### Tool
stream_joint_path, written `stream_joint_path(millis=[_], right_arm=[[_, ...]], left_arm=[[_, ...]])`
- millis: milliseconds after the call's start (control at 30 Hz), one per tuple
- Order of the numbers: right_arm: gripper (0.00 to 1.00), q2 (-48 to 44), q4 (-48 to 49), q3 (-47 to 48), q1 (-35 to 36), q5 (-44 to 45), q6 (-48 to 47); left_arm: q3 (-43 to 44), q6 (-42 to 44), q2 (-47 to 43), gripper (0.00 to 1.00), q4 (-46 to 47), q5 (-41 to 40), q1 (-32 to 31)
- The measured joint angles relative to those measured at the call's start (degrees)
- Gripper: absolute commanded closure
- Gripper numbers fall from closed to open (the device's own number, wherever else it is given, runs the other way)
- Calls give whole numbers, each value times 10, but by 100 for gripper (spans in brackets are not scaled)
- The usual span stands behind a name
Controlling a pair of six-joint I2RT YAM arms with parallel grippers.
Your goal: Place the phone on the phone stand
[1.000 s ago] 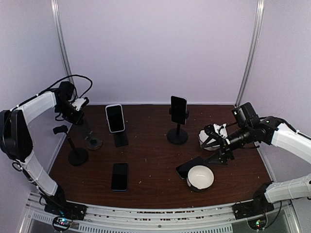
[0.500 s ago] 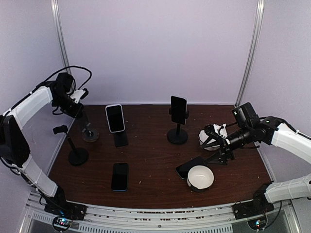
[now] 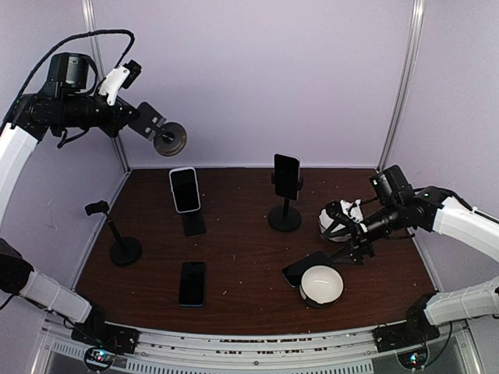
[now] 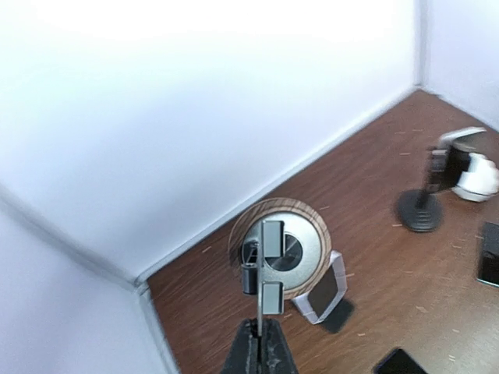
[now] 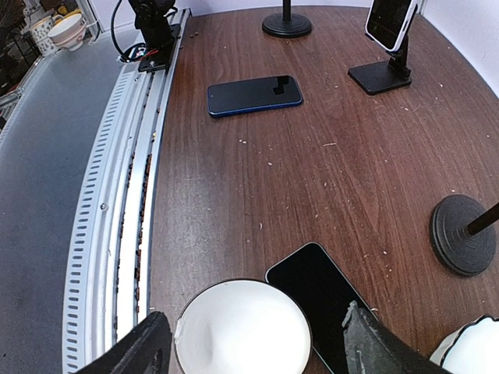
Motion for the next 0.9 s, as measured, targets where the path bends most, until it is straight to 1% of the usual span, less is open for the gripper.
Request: stream_joint_path(millis=[167,300,467,567,733,900], right_arm=[[22,8,0,0,0,5,0],[22,10,0,0,0,9,0],[22,10,0,0,0,15,0],[22,10,0,0,0,17,0],[22,10,0,0,0,19,0],[22,10,0,0,0,21,-3]], left_arm=[[2,37,2,100,-8,67,-105],[-13,71,11,100,-10,116,-175],[-48,107,35,100,-13,167,-208],[-62,133,63,100,-20,163,-228],[-61,177,138,100,-37,152,-266],[-60,230,221,100,-43,129,-273]])
